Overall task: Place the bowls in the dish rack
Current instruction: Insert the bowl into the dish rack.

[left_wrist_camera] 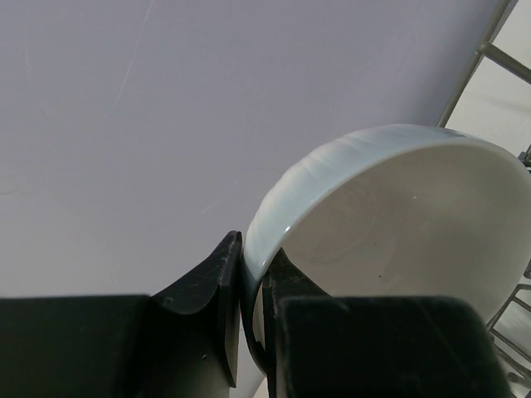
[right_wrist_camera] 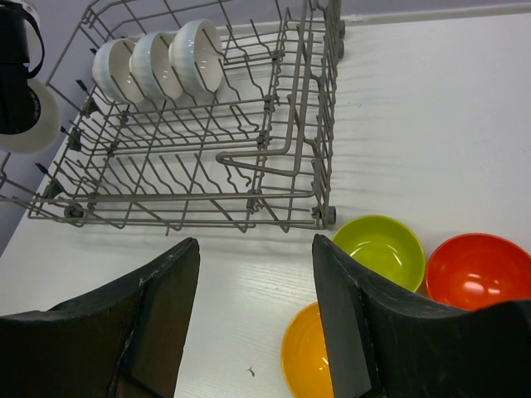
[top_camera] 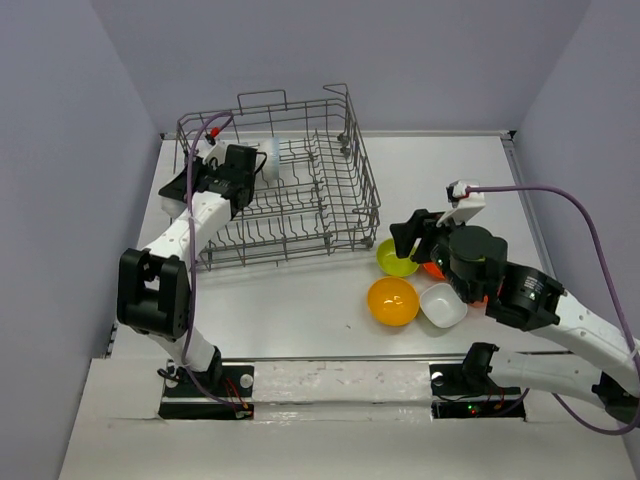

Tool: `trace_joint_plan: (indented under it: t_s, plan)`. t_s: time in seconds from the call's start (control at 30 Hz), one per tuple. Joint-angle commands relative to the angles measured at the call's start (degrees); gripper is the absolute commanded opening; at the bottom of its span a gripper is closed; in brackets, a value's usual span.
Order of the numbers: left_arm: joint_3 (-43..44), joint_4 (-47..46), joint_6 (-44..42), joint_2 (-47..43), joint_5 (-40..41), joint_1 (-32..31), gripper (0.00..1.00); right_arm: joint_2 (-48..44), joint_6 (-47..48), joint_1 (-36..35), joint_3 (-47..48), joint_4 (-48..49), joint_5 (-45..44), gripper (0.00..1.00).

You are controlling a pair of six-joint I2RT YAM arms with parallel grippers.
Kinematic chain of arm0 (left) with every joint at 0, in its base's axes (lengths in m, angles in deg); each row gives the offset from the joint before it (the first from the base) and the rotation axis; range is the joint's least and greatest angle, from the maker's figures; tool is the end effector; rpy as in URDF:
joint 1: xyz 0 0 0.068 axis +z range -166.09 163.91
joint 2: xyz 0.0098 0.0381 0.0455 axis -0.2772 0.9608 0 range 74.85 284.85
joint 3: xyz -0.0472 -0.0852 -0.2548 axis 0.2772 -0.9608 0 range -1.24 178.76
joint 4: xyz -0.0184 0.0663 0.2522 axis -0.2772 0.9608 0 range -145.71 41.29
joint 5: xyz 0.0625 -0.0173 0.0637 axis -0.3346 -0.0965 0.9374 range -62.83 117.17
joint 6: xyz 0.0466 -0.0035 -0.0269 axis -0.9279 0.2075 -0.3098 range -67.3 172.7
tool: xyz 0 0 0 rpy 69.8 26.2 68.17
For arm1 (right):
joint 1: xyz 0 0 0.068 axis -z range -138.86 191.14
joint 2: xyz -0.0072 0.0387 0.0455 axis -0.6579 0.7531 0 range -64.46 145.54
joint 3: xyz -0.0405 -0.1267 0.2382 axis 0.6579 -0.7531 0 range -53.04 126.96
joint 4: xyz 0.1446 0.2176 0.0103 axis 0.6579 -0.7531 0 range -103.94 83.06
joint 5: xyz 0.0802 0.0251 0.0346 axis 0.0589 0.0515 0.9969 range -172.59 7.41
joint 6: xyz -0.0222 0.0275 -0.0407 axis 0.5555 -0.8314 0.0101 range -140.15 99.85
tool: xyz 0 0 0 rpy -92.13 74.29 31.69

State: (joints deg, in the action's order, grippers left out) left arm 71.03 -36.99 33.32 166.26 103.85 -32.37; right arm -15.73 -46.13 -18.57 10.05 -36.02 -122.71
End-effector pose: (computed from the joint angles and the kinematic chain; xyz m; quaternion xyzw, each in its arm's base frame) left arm 0.3384 -0.0627 0.3033 -0.0438 0.7542 0.5664 0.3294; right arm 0.1037 0.1320 0.4051 -0.0153 0.7726 0.1908 0.6053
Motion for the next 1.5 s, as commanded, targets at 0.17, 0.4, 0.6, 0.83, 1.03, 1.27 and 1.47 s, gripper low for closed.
trace_joint_plan:
  t_s: [0.17,0.4,0.6,0.83,1.03,1.27,1.47]
  plan:
    - [5.5,1.1,2.1,3.7,6.0,0.1,0.0,-2.1,-0.5,-0.2,-1.8,2.6,-1.4,0.63]
    - [4.7,2.1,2.9,5.2,6.7,-0.2,0.0,-3.6,-0.5,-0.2,-2.9,2.8,-1.8,0.64]
    - [4.2,2.5,3.1,6.2,7.8,-0.5,0.0,-4.8,-0.4,-0.2,-3.4,2.9,-1.8,0.64]
    - [3.9,4.1,4.5,7.5,8.8,-1.4,0.0,-6.1,-0.5,-0.2,-4.3,3.2,-2.2,0.64]
    - [3.4,6.1,6.1,8.3,9.4,-2.5,0.0,-7.7,-0.1,-0.2,-4.8,3.2,-3.6,0.66]
    - [4.3,12.3,11.6,10.9,10.0,-3.7,0.0,-8.5,-0.2,-0.2,-5.4,3.2,-4.4,0.66]
    - [6.7,20.7,19.5,13.9,10.9,-4.8,0.0,-9.3,-0.1,-0.2,-5.9,3.2,-5.5,0.67]
